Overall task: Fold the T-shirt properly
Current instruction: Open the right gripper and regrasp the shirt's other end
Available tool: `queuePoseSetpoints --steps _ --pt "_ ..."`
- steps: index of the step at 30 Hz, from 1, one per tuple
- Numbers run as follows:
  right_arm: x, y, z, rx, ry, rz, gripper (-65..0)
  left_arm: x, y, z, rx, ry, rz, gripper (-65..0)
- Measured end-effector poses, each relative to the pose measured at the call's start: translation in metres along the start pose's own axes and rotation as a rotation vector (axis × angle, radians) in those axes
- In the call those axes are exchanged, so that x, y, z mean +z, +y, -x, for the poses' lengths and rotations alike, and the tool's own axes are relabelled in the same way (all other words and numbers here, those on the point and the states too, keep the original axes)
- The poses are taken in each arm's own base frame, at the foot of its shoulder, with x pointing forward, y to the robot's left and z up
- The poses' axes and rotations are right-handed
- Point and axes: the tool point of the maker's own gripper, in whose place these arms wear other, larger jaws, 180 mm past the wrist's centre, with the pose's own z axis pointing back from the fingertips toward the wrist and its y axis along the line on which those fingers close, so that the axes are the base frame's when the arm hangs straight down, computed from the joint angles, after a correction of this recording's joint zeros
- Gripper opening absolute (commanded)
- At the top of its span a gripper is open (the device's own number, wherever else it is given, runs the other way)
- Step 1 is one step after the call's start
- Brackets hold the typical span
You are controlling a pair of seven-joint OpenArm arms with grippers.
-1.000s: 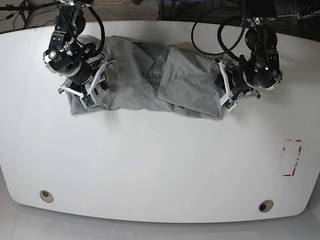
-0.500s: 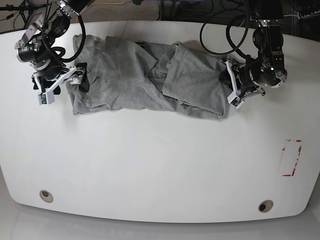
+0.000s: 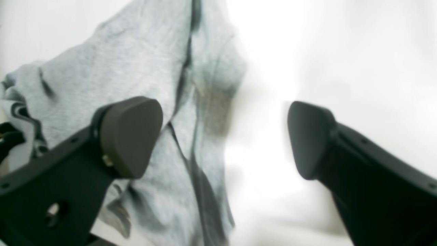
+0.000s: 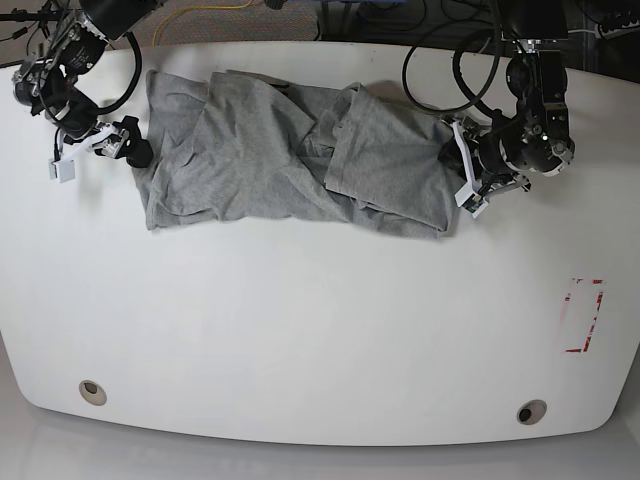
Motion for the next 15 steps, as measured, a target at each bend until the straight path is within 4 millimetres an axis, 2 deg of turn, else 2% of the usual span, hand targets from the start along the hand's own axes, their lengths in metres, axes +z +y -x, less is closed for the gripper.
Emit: queuePoseSetpoints --steps 4,10,15 --pt "-0.002 -0.003 0.002 -0.019 -0.015 -0.007 -7.0 0.000 -0.001 0.000 0.000 -0.004 0.001 -40.3" --pt "0.000 -0.005 0.017 -0.039 0.001 -0.009 -7.0 0.000 -0.001 0.000 0.000 -0.004 0.001 -40.3" --pt "-0.016 0.018 0.026 -0.021 0.007 -0.075 -7.8 0.000 -0.001 0.000 0.000 -0.003 0.001 -40.3"
